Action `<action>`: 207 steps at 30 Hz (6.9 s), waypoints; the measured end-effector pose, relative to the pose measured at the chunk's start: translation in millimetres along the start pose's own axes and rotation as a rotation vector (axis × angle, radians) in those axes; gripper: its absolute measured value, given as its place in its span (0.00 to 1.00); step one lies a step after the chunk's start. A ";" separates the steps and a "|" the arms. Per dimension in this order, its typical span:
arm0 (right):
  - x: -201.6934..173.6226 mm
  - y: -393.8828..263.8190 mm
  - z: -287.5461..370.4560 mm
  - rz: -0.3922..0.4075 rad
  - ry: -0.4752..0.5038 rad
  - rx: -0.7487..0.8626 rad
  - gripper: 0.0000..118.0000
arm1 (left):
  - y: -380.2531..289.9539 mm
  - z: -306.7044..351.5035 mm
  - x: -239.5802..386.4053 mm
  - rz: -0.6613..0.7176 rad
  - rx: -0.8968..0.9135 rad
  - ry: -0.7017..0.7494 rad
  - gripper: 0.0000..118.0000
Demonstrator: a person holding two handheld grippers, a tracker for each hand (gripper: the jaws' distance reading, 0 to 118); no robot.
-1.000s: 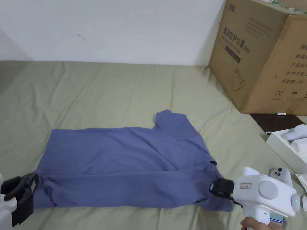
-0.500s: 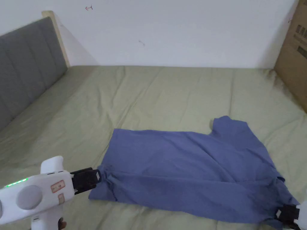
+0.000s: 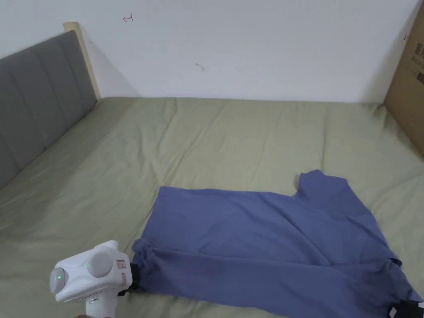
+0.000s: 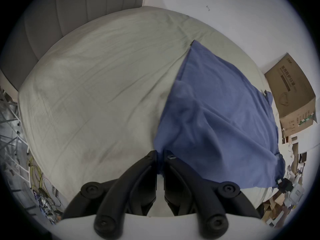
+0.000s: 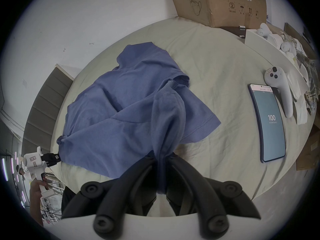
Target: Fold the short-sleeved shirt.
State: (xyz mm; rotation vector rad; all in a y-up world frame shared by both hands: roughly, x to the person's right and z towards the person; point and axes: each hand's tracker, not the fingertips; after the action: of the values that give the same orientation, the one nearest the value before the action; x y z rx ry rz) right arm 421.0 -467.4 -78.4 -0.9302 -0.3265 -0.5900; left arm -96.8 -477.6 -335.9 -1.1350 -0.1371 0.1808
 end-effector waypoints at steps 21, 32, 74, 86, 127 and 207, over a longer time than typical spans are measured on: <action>-17.9 -25.3 81.9 0.134 -0.076 0.005 0.06 | -38.0 88.4 -25.5 -0.077 -0.005 -0.123 0.05; 29.6 -51.5 58.5 0.084 -0.185 -0.087 0.33 | -65.5 77.9 -62.4 0.073 -0.113 -0.242 0.68; -55.3 214.0 -154.3 0.149 -0.213 -0.100 0.00 | 13.3 89.6 48.7 -0.246 0.395 -0.272 0.07; -64.8 200.6 -132.3 0.141 -0.099 -0.096 0.00 | 172.9 -109.2 62.8 -0.101 0.067 0.013 0.66; 56.9 -22.1 25.7 0.207 0.042 -0.184 0.00 | -49.1 41.0 -64.4 -0.423 -0.008 -0.303 0.04; -116.7 -69.4 180.8 0.328 0.116 0.611 0.00 | -28.7 30.4 -43.1 0.012 -0.137 -0.419 0.11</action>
State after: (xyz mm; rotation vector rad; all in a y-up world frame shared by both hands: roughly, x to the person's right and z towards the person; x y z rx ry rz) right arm 283.6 -311.3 10.2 -0.3447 -0.2218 -0.2136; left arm -142.8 -471.6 -297.9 -1.2220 -0.5208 0.4246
